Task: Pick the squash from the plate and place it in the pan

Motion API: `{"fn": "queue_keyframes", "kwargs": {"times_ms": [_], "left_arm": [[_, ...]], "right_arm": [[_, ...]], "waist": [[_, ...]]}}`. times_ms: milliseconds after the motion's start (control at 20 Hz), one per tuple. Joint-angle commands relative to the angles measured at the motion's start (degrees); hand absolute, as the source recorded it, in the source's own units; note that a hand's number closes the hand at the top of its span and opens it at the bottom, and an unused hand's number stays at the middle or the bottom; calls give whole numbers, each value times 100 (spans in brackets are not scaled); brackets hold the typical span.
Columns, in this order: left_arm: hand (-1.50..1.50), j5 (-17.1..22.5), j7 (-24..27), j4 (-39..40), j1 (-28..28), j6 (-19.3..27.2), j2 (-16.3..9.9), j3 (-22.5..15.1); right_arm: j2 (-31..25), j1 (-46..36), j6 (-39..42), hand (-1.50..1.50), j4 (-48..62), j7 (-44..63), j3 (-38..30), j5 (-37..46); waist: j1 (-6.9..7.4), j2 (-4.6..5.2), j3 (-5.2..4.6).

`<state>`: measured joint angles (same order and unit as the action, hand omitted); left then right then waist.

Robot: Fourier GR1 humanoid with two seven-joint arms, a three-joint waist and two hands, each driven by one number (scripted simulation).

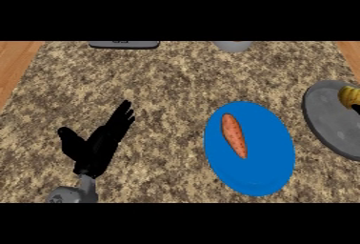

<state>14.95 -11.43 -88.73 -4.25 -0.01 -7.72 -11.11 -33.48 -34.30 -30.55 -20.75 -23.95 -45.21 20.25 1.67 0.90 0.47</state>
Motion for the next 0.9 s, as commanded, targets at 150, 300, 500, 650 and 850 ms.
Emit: {"fn": "queue_keyframes", "kwargs": {"times_ms": [150,300,500,650,850], "left_arm": [[0,15,-128,9,-120,-12,-72,146],[0,108,-185,-244,131,-57,-118,190],[0,-52,-56,-286,264,-21,-5,48],[0,-21,113,72,149,-186,-30,205],[0,-26,18,-4,148,-195,-20,325]], "right_arm": [[-418,554,1832,-150,446,-797,-639,-909],[-638,935,2476,-150,663,-1076,-650,-983],[-622,1481,3315,-150,725,-1764,-699,-1178],[-786,1552,3687,-150,789,-1825,-612,-1252],[-879,1968,4138,-150,559,-1946,-473,-1465]], "waist": [[-81,-29,-17],[-48,-35,-16],[-95,-56,-19],[-109,-55,-27],[-162,-86,-42]]}}
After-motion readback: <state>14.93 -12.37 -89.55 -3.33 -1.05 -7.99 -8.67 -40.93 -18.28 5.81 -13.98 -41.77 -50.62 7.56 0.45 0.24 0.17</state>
